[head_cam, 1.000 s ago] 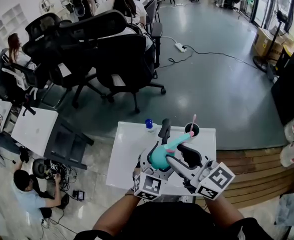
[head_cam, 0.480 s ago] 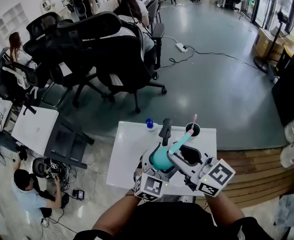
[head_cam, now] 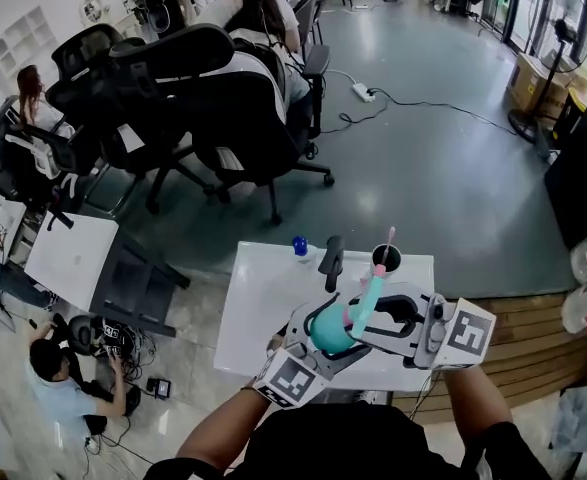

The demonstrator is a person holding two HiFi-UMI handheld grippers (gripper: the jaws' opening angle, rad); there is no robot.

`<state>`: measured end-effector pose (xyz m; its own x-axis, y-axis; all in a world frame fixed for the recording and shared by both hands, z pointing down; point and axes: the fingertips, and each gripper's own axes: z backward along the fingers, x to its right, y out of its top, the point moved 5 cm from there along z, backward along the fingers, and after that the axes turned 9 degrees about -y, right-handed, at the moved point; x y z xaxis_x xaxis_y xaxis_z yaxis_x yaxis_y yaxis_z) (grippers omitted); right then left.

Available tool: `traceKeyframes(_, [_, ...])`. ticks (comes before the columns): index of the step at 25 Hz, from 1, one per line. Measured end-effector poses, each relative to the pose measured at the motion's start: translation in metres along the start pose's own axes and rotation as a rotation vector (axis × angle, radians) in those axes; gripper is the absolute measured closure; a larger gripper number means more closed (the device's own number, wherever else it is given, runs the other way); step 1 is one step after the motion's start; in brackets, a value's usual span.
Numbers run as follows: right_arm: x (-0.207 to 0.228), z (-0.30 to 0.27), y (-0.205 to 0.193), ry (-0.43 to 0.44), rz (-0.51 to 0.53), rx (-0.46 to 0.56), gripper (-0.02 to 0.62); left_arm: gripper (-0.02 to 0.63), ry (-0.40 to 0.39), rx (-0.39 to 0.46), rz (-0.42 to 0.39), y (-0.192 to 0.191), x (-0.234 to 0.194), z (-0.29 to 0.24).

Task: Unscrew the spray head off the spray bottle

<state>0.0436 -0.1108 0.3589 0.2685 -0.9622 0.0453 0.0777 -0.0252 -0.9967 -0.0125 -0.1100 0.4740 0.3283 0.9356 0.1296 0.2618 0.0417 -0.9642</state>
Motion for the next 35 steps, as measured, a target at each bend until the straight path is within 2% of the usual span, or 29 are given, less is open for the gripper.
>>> traceKeyframes(4, [-0.007,0.01,0.007,0.177,0.05,-0.014,0.457,0.141,-0.092,0.027,-0.032,0.011,0.013,0.0])
traceKeyframes(7, [-0.004,0.01,0.006,0.177,0.075,-0.01,0.446,0.141,-0.077,0.039,-0.021,0.014,0.01,-0.001])
traceKeyframes(9, [0.001,0.007,0.003,0.119,0.059,0.016,0.333,0.141,-0.031,0.054,-0.01,0.021,0.0,0.001])
traceKeyframes(10, [0.003,0.007,0.003,0.079,0.042,0.041,0.325,0.141,0.001,0.055,0.0,0.021,-0.006,0.002])
traceKeyframes(14, [0.013,0.014,-0.003,-0.132,0.002,0.14,0.321,0.141,0.169,0.03,0.062,0.012,-0.032,0.011])
traceKeyframes(17, [0.01,0.014,-0.011,-0.264,-0.036,0.14,0.342,0.141,0.279,-0.017,0.063,0.005,-0.047,0.017])
traceKeyframes(21, [0.01,0.009,-0.013,-0.4,-0.11,0.117,0.386,0.141,0.381,-0.079,0.087,-0.01,-0.053,0.022])
traceKeyframes(26, [0.017,-0.01,-0.01,-0.485,-0.198,0.106,0.398,0.141,0.439,-0.103,0.096,-0.015,-0.053,0.022])
traceKeyframes(33, [0.019,-0.033,-0.009,-0.517,-0.193,0.068,0.4,0.141,0.442,-0.124,0.069,-0.023,-0.046,0.019])
traceKeyframes(35, [0.019,-0.035,-0.008,-0.528,-0.178,0.065,0.454,0.141,0.438,-0.13,0.07,-0.027,-0.043,0.019])
